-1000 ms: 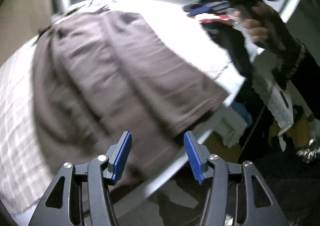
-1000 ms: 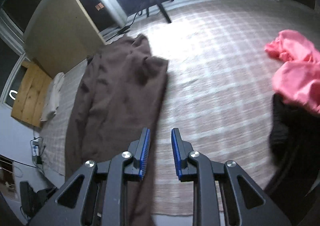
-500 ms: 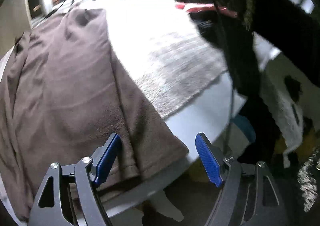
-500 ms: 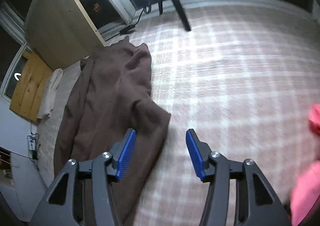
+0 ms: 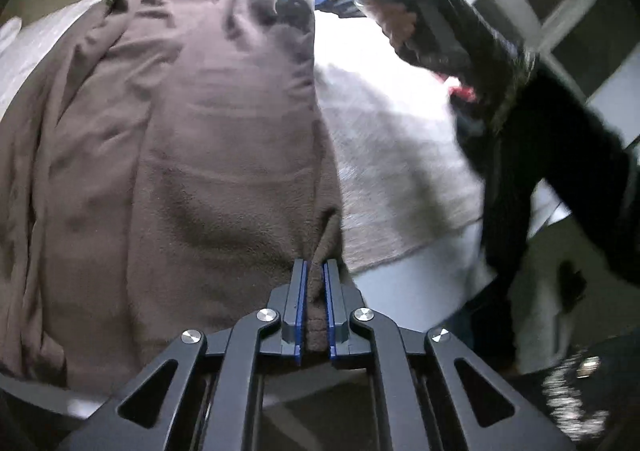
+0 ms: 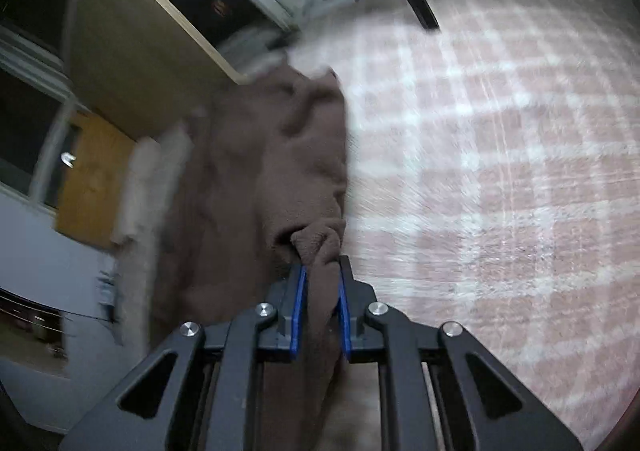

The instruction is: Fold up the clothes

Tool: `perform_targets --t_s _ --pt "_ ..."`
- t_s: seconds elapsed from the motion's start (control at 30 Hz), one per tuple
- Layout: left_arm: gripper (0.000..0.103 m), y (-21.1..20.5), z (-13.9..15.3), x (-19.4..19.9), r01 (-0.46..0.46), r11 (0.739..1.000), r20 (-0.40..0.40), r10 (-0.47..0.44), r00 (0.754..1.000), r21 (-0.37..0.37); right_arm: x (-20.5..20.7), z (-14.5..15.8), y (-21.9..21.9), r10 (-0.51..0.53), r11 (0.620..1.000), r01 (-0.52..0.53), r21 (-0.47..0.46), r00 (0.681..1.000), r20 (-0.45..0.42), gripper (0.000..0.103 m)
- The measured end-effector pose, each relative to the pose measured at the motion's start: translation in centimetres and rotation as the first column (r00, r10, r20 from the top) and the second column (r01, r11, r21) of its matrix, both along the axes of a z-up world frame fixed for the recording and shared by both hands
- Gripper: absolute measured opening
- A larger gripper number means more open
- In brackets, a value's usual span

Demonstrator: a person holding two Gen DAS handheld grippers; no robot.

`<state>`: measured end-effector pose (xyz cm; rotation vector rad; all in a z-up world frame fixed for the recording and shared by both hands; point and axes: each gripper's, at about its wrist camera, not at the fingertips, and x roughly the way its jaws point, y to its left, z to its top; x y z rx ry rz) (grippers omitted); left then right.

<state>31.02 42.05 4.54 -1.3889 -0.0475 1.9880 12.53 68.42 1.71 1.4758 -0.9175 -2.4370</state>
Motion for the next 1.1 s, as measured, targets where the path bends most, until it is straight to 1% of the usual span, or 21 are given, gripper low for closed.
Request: perform_targets --t_s 0.03,0.07,0.2,0.3,0.4,0.5,0.53,0.6,0.67,0.73,0.77,0.8,0.83,0.87,0.9,0.93,1.03,1.07,1.1 --pt "0.004 -0.4 0.3 0.1 -0.007 1.0 0.003 0.007 1.0 0.025 0.2 1.3 -0.1 -0.005 1.0 0.005 0.015 1.0 -0.021 0.013" --pt "0.004 -0.8 0.6 0.3 -0.015 0.999 0.006 0.014 1.0 0.051 0.2 2.6 -0.6 -0.004 0.998 0.007 0.06 0.999 -0.037 0.013" --pt "0.004 -2.5 1.8 0.7 -0.05 0.988 0.021 0.047 0.999 0.143 -0.7 5.6 -4.2 0.043 0.981 -0.031 0.191 0.997 -0.059 0.013" --pt "0.004 -4.6 1.6 0.4 -0.114 0.982 0.035 0.11 0.993 0.151 -2.2 6.7 -7.7 0.088 0.952 -0.07 0.299 0.995 -0.046 0.013" --pt "0.004 -7.3 1.6 -0.2 -0.196 0.972 0.023 0.194 0.981 0.129 -4.0 7.3 -10.8 0.122 0.937 -0.105 0.332 0.992 -0.033 0.013" --pt "0.004 -9.9 1.6 -0.7 -0.277 0.955 0.01 0.277 0.961 0.108 -6.7 6.8 -14.0 0.151 0.92 -0.138 0.367 0.989 -0.005 0.013" --pt "0.004 -10.8 1.5 -0.9 -0.303 0.948 0.005 0.304 0.953 0.101 -7.9 6.3 -15.2 0.158 0.912 -0.15 0.382 0.987 0.012 0.013" --pt "0.004 -12.6 1.5 -1.3 -0.356 0.93 -0.005 0.358 0.934 0.088 -10.1 3.8 -17.5 0.19 0.894 -0.209 0.397 0.978 0.088 0.013" --pt "0.004 -14.3 1.3 -1.7 -0.404 0.912 -0.008 0.405 0.914 0.071 -12.2 1.4 -19.7 0.219 0.872 -0.269 0.408 0.962 0.165 0.016" --pt "0.005 -15.2 0.6 -2.0 -0.432 0.901 0.025 0.431 0.902 0.035 -12.8 -0.3 -20.8 0.23 0.849 -0.312 0.426 0.945 0.234 0.018" --pt "0.005 -15.6 0.7 -1.9 -0.439 0.898 0.028 0.438 0.898 0.03 -12.8 -0.8 -21.0 0.231 0.842 -0.325 0.431 0.938 0.257 0.019" --pt "0.006 -16.0 1.3 -1.5 -0.44 0.897 0.02 0.439 0.898 0.037 -12.4 -0.3 -20.6 0.235 0.852 -0.319 0.414 0.941 0.242 0.02" --pt "0.008 -16.4 1.8 -1.2 -0.44 0.897 0.013 0.44 0.898 0.045 -11.6 0.7 -19.7 0.242 0.878 -0.302 0.371 0.949 0.2 0.025" --pt "0.015 -16.7 2.4 -0.9 -0.44 0.896 0.006 0.441 0.898 0.052 -10.8 1.7 -18.7 0.246 0.902 -0.285 0.324 0.957 0.156 0.031" --pt "0.02 -17.1 3.2 -0.5 -0.439 0.896 -0.011 0.441 0.898 0.059 -9.4 2.9 -17.3 0.241 0.926 -0.262 0.273 0.965 0.106 0.032" --pt "0.021 -17.6 4.3 -0.1 -0.437 0.897 -0.04 0.439 0.897 0.062 -8.0 4.0 -15.8 0.233 0.944 -0.24 0.228 0.971 0.059 0.033" --pt "0.021 -18.6 6.4 0.8 -0.426 0.904 -0.111 0.427 0.897 0.031 -2.4 6.0 -12.0 0.197 0.957 -0.187 0.22 0.98 -0.027 0.033" --pt "0.021 -18.6 6.6 1.0 -0.423 0.906 -0.127 0.421 0.898 0.015 -1.2 6.1 -11.2 0.19 0.958 -0.178 0.225 0.981 -0.033 0.033" --pt "0.025 -18.6 6.7 1.1 -0.412 0.911 -0.139 0.408 0.902 -0.001 0.1 5.9 -10.3 0.175 0.959 -0.163 0.232 0.984 -0.032 0.033"
